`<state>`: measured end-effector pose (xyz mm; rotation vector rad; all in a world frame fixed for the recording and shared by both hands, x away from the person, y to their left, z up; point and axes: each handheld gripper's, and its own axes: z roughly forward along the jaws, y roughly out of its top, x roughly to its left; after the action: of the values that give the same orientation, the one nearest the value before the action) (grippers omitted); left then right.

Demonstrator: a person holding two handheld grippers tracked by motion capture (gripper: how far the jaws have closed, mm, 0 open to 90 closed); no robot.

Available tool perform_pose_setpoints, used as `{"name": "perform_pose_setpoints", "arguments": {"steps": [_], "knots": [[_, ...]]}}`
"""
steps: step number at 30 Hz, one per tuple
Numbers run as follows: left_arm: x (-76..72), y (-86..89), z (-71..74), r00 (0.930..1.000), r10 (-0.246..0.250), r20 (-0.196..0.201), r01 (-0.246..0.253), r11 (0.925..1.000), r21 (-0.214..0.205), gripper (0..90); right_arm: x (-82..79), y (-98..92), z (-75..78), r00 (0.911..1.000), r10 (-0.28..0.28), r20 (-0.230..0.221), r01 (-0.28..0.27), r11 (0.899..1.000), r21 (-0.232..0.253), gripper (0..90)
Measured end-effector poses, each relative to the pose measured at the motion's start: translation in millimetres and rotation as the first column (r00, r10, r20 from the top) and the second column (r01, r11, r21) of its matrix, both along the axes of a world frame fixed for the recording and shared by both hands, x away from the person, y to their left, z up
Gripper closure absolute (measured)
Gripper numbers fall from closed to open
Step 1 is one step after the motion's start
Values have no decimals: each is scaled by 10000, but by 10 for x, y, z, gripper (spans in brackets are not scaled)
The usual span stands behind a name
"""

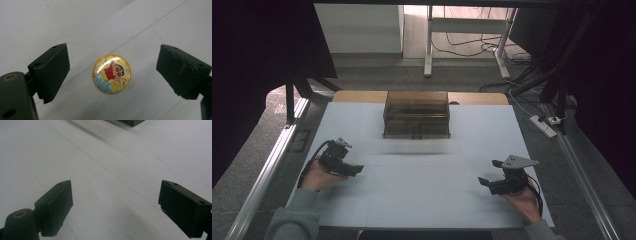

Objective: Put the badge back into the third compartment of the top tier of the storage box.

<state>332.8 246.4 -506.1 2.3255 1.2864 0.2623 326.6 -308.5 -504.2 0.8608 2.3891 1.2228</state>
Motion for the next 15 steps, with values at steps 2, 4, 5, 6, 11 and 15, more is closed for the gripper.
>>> {"name": "perform_pose_setpoints", "arguments": {"steps": [2, 4, 5, 6, 11, 15], "knots": [[6, 10, -31, 9999, -54, -138, 55, 10000, 72, 119, 2, -6, 2, 10000, -17, 2, 17, 10000, -5, 122], [7, 14, -46, 9998, -87, -197, 88, 9999, 78, 121, 3, -8, 2, 10000, -31, -9, 31, 10000, 2, 122], [10, 21, -74, 9995, -106, -314, 111, 9998, 159, 126, 4, -9, 0, 10000, -49, -18, 49, 10000, -24, 122], [10, 21, -74, 9995, -106, -314, 111, 9998, 159, 127, 3, -9, -1, 10000, -41, -18, 41, 10000, -35, 122], [16, 39, -102, 9992, 30, -400, -22, 9998, 202, 137, 5, -9, -3, 10000, -31, -29, 31, 10000, -40, 123], [23, 47, -117, 9988, 9, -487, 3, 9997, 247, 145, 6, -9, -4, 10000, -30, -34, 30, 10000, -51, 123]]}}
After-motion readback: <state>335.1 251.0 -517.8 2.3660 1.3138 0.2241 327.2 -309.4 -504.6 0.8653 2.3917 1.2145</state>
